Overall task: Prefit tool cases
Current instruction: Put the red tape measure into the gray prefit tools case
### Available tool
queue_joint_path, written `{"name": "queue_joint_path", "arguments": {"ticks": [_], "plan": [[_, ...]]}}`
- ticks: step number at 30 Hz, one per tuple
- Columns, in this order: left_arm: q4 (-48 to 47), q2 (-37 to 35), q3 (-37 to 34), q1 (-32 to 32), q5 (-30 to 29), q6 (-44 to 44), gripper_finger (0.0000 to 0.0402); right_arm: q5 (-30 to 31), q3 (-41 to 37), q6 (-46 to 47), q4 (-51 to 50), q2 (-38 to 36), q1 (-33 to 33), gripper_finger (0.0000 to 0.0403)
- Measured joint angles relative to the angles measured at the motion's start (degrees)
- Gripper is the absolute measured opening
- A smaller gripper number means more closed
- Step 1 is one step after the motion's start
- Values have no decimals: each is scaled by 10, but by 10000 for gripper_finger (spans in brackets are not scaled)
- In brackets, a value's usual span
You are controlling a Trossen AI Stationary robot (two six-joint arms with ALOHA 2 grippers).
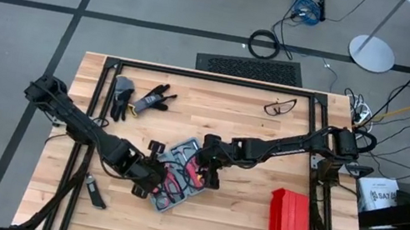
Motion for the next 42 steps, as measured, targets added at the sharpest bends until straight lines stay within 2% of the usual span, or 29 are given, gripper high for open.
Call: {"name": "queue_joint_path", "arguments": {"ticks": [3,5,8,12,14,17,22,23,29,34,38,42], "plan": [[6,0,0,0,2,-3,22,0,0,0,0,0,0,226],[1,0,3,-3,25,-21,22,0,0,0,0,0,0,226],[-40,0,11,-13,57,-83,22,6,0,0,0,0,0,226],[-48,0,0,-17,87,-170,22,80,0,13,0,0,-3,222],[-48,0,-4,-20,86,-215,22,56,0,13,2,0,-13,210],[-46,1,-5,-33,70,-272,22,4,0,13,43,1,-25,168],[-37,45,-5,-52,52,-328,22,-4,0,-14,161,18,-18,30],[-36,57,-5,-55,48,-333,22,-3,0,-21,184,28,-14,16],[-35,119,-6,-61,33,-337,22,2,41,-15,199,97,-9,2],[-37,126,-6,-60,6,-338,22,3,104,-16,199,164,-11,1],[-55,126,-6,-59,-16,-347,22,0,155,-21,156,206,-10,0],[-80,126,-6,-52,-32,-348,22,-6,171,-20,132,214,-4,0]]}}
